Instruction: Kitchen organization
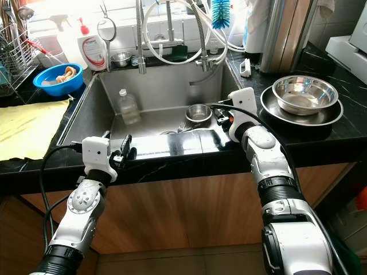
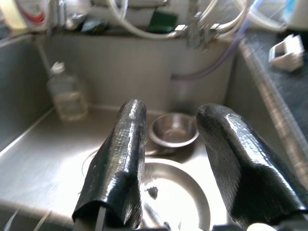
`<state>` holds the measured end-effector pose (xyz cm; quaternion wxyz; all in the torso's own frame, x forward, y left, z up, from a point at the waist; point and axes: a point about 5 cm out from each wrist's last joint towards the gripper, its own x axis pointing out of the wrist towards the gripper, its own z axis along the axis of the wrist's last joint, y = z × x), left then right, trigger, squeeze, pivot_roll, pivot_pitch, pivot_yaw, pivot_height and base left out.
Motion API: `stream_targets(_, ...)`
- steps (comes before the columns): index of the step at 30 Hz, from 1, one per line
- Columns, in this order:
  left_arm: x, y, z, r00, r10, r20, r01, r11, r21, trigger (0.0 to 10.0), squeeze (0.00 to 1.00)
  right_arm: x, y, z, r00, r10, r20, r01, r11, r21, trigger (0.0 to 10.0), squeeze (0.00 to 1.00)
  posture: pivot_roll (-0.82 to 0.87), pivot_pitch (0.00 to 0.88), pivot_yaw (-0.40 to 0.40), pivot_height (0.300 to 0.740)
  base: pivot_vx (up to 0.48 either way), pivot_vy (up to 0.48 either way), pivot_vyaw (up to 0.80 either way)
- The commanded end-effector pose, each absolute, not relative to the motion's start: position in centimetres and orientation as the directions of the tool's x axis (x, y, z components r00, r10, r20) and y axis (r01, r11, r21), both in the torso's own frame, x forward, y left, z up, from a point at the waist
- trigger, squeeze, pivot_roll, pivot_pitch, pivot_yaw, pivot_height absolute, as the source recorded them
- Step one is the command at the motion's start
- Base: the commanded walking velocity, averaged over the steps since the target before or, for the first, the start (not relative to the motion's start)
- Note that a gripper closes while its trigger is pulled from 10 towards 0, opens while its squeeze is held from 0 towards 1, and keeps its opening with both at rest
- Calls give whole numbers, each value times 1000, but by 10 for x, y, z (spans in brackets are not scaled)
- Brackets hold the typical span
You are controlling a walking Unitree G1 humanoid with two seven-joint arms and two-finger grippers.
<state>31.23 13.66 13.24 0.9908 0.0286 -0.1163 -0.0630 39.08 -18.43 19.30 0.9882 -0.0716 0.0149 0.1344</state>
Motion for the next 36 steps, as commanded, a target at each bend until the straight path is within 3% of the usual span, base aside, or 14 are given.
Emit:
stream_targets(1, 312, 142, 132, 968, -116, 220, 98, 991, 91, 10000, 0, 391, -185, 216, 972, 232, 37, -222, 960, -171, 10000, 0, -140, 0, 105, 740, 0, 0, 0)
stream_targets(13, 313, 139, 131, 968, -123, 220, 106, 991, 88, 10000, 0, 377, -226, 257, 995, 74, 66, -47, 938, -344, 10000, 0, -163, 0, 106, 740, 0, 0, 0)
stream_targets(16, 313, 141, 131, 967, -122, 222, 104, 991, 89, 10000, 0, 371, -234, 270, 978, 41, 204, 27, 948, -318, 10000, 0, -171, 0, 105, 740, 0, 0, 0)
stream_targets(19, 314, 144, 145, 955, -85, 284, 62, 994, 88, 10000, 0, 358, -219, 277, 911, 18, 411, 78, 974, -214, 10000, 0, -169, 0, 102, 740, 0, 0, 0)
stream_targets(22, 317, 148, 163, 931, -36, 365, 7, 997, 80, 10000, 0, 343, -195, 253, 890, 20, 456, 40, 992, -120, 10000, 0, -163, 0, 105, 740, 0, 0, 0)
stream_targets(24, 319, 148, 169, 922, -23, 387, -12, 996, 89, 10000, 0, 332, -180, 239, 889, 80, 451, -9, 988, -157, 10000, 0, -165, 0, 103, 740, 0, 0, 0)
stream_targets(36, 306, 161, 161, 918, 15, 396, -56, 994, 93, 10000, 0, 301, -187, 199, 908, 27, 417, 23, 993, -115, 10000, 0, -161, 0, 76, 740, 0, 0, 0)
